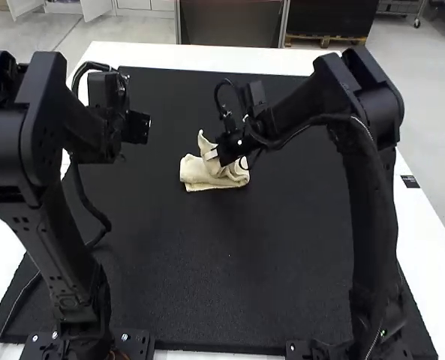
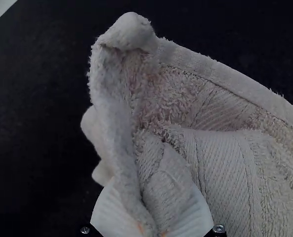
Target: Fold the towel.
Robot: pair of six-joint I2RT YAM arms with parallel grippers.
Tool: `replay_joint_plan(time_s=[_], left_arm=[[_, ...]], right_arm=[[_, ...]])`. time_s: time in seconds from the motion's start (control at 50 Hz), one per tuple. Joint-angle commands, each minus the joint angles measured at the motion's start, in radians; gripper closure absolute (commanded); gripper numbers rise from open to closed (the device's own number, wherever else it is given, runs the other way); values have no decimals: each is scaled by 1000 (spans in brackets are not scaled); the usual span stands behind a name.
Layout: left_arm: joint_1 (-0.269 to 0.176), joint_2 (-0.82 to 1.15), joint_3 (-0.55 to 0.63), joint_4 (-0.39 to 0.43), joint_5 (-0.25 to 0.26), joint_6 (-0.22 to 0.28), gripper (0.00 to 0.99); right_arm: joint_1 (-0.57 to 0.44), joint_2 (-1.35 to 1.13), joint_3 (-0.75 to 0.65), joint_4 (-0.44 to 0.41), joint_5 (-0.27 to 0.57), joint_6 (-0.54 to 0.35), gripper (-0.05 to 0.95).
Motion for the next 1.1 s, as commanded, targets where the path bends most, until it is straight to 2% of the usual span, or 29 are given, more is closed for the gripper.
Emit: replay_joint_plan(time_s=[0.0, 0.14, 0.46, 0.5, 0.56, 0.58, 0.64, 0.76, 0.8, 0.88, 1.08], left_arm=[[0, -36, -15, 16, 16, -9, 23], [-5, -40, -18, 19, 33, -7, 23], [-3, -44, -18, 22, 38, -4, 23], [-2, -44, -18, 24, 38, -4, 23], [-2, -44, -18, 24, 38, -4, 23], [-2, -43, -20, 24, 38, -4, 23], [-2, -44, -18, 25, 38, -4, 23], [-5, -44, -18, 36, 38, -6, 23], [-5, -43, -18, 36, 38, -6, 23], [-6, -44, -20, 33, 36, -6, 23], [-6, -43, -28, 33, 35, -6, 23]], right_arm=[[25, 13, 45, 9, 18, 11, 923], [49, 40, 71, 16, 24, 11, 923], [74, 105, 152, 9, 32, 14, 908], [74, 106, 159, 5, 38, 12, 830], [72, 106, 159, 2, 38, 12, 762], [72, 106, 159, 0, 38, 12, 711], [69, 106, 159, -15, 38, 6, 467], [68, 106, 155, -18, 36, 0, 157], [68, 105, 157, -18, 36, -4, 95], [66, 102, 162, -18, 36, -14, -2], [43, 62, 182, -20, 35, -30, -7]])
